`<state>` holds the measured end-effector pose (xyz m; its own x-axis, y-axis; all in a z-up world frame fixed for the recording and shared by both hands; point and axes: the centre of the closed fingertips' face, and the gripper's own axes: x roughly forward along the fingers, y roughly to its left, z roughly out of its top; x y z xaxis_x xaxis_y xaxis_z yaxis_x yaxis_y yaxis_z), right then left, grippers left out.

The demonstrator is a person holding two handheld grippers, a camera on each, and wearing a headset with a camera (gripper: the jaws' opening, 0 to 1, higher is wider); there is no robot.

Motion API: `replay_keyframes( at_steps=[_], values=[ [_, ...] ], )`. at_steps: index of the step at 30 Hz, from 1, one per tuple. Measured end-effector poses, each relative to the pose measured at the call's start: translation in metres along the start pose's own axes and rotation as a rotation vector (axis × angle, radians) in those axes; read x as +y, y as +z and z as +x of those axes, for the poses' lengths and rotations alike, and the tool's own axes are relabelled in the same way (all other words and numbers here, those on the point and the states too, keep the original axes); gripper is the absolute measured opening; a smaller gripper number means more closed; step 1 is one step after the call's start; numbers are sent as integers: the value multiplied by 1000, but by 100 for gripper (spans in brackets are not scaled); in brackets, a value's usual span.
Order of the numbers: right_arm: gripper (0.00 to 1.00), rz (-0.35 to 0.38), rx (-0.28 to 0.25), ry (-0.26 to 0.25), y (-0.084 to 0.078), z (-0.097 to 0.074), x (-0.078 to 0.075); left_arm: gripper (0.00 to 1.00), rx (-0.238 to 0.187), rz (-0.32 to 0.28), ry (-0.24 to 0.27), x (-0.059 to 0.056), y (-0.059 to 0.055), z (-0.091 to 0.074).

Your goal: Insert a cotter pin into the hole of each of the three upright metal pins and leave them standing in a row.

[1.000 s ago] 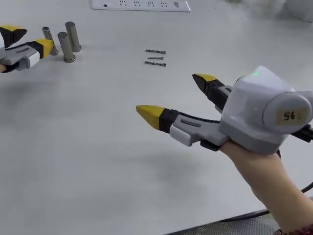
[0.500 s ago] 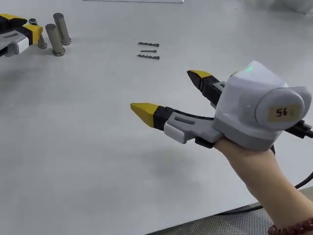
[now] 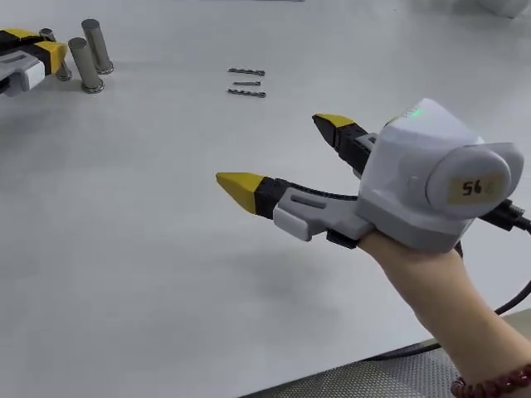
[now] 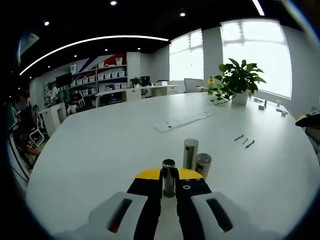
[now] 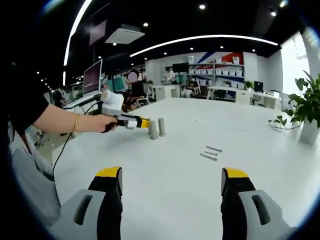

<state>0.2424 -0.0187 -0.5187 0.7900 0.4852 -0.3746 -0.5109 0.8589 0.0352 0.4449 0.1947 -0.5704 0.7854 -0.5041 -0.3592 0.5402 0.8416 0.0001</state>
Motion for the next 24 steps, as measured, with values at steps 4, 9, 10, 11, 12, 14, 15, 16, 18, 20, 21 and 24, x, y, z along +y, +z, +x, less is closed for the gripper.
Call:
replay_keyframes(
  at_steps=[4,9,10,11,12,14,15,16,18,20,21,24],
  values=[
    [79,-2,3,-3,-1,-1,-1,6,3,7,-5,-1,0,0],
    [79,-1,5,-4,-2,-1,-2,6,9,-9,-9,-2,0,-1],
    [79,-3,6,-4,-2,-1,-2,6,10,-18,-9,-2,-1,-2],
    [79,-3,7,-4,-2,-1,-2,5,11,-15,-7,-1,0,-2],
    [79,-4,7,-3,-2,-1,-1,5,15,-11,-5,-1,-1,-3],
    [79,-10,6,-3,-1,-2,-1,5,18,-18,-3,0,-1,-4],
    [79,-14,3,-2,0,-3,0,5,20,-19,-1,0,-2,-4],
    [79,-15,3,-1,0,-3,0,5,25,-12,5,1,-2,-6],
    [79,-16,3,-1,0,-3,0,5,34,1,6,0,-3,-9],
    [79,-16,3,0,0,-4,0,5,43,12,3,-2,-4,-12],
    [79,-14,5,2,-1,-4,0,5,47,19,2,-4,-4,-13],
    [79,-14,6,7,-2,-4,1,5,48,39,3,-7,-3,-18]
  ],
)
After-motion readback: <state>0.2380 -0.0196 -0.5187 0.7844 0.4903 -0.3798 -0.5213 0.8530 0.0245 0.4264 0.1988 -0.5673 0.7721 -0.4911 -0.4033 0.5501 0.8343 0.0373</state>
